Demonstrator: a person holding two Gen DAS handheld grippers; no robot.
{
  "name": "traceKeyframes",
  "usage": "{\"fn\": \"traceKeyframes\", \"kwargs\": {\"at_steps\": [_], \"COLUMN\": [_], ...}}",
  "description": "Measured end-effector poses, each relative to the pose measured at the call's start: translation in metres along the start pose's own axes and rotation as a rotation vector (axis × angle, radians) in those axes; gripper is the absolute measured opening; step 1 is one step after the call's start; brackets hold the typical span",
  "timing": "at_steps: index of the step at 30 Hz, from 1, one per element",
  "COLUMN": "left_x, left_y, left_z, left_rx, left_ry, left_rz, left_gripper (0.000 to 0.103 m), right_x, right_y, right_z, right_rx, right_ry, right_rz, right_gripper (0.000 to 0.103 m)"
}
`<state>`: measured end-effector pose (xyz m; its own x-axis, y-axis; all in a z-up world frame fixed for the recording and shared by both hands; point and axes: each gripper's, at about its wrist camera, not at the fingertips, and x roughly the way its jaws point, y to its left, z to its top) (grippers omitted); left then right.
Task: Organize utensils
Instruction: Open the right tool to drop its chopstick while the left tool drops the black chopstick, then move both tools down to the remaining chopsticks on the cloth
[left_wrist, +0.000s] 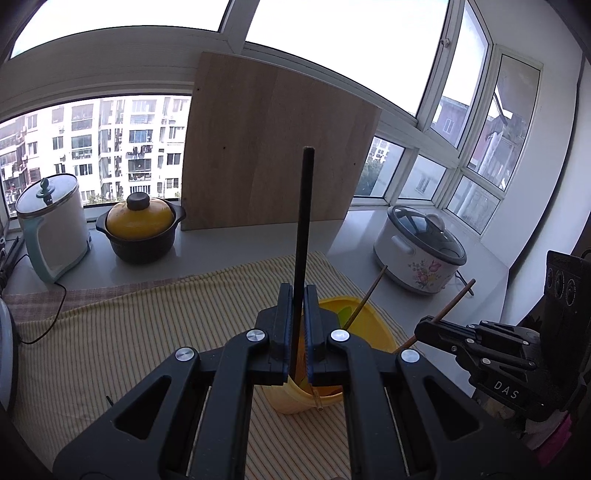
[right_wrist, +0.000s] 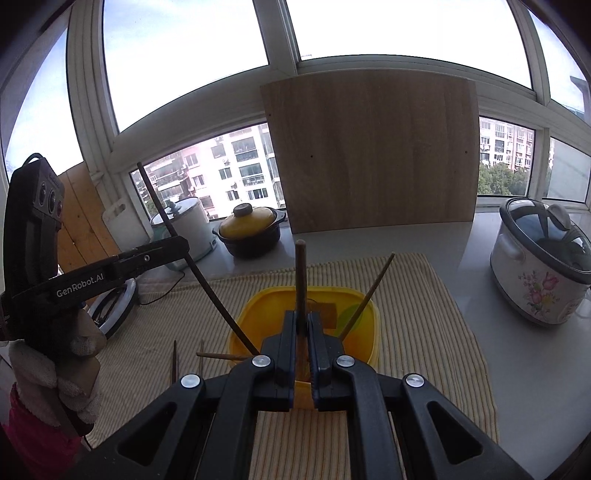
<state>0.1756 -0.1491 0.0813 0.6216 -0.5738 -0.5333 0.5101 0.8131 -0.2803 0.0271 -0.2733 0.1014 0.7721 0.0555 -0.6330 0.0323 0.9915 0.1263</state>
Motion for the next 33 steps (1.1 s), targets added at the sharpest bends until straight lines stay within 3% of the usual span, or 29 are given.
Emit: {"fn": "traceKeyframes", "kwargs": {"at_steps": [2, 6, 21, 23, 29, 33], "left_x": [-0.001, -0.006, -0.029, -0.034, -0.051, -0.060], "left_y": [-0.003, -0.005, 0.018, 0.027, 0.068, 0.101], "left_z": [-0.002, -0.006, -0.020, -0.025, -0.044, -0.064], "left_rx": [0.014, 0.028, 0.008, 0.000, -0.050, -0.112], "left_ry": [-0.001, -0.014, -0.031, -0.029, -0.005, 0.025], "left_rz": [0.007, 0.019, 0.085, 0.099, 0.172, 0.221], "left_gripper": [0.003, 0.027, 0.027, 0.027, 0.028, 0.037], "right_x": [0.002, 0.004, -0.007, -0.010, -0.016, -0.015], "right_y": [-0.001, -0.002, 0.009, 0.013, 0.038, 0.062], "right_z": [0.000, -0.003, -0.005, -0.006, -0.012, -0.019], "right_rx": [0.001, 0.003, 0.002, -0.003, -0.054, -0.111], "right_ry": [0.008, 0.013, -0.014, -0.025, -0.032, -0.030], "right_rz": [-0.003, -0.015, -0.021, -0.010, 0.044, 0.097], "right_gripper": [0.005, 0.022, 0.036, 0.044, 0.045, 0.051]}}
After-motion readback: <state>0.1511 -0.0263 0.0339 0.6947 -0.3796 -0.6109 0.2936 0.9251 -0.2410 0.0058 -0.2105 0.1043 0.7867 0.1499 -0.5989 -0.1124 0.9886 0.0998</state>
